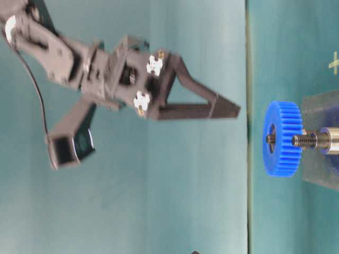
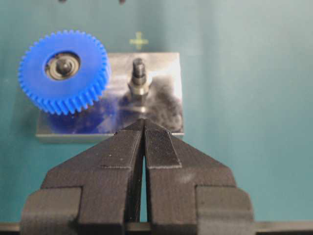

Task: Fit the large gear onto the shaft.
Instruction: 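Open the right gripper and withdraw it from the gear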

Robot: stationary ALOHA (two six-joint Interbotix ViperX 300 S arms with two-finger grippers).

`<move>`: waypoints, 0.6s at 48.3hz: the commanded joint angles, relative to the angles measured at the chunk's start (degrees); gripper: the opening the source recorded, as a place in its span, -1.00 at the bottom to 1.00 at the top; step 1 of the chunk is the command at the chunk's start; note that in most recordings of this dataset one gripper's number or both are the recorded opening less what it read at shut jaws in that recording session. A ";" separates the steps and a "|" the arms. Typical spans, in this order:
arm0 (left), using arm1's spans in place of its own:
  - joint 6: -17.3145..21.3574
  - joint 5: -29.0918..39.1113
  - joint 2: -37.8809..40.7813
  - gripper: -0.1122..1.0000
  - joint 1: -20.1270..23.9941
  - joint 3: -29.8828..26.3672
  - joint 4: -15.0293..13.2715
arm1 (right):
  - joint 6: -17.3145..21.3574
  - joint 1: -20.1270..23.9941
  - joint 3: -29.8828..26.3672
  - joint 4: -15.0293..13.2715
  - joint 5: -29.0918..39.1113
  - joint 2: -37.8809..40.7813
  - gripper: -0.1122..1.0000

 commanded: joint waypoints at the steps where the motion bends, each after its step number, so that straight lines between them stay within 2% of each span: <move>1: 0.00 -0.18 -0.18 -0.80 -0.09 -0.53 0.18 | -0.35 0.26 1.58 0.00 -1.67 -3.87 0.56; 13: -0.26 -0.09 0.09 -0.80 -0.09 -0.35 0.09 | -0.35 0.35 7.65 0.00 -4.48 -8.70 0.56; 29: -2.29 -0.18 0.09 -0.80 -0.09 -0.26 0.09 | -0.97 1.58 10.37 0.00 -7.91 -11.51 0.56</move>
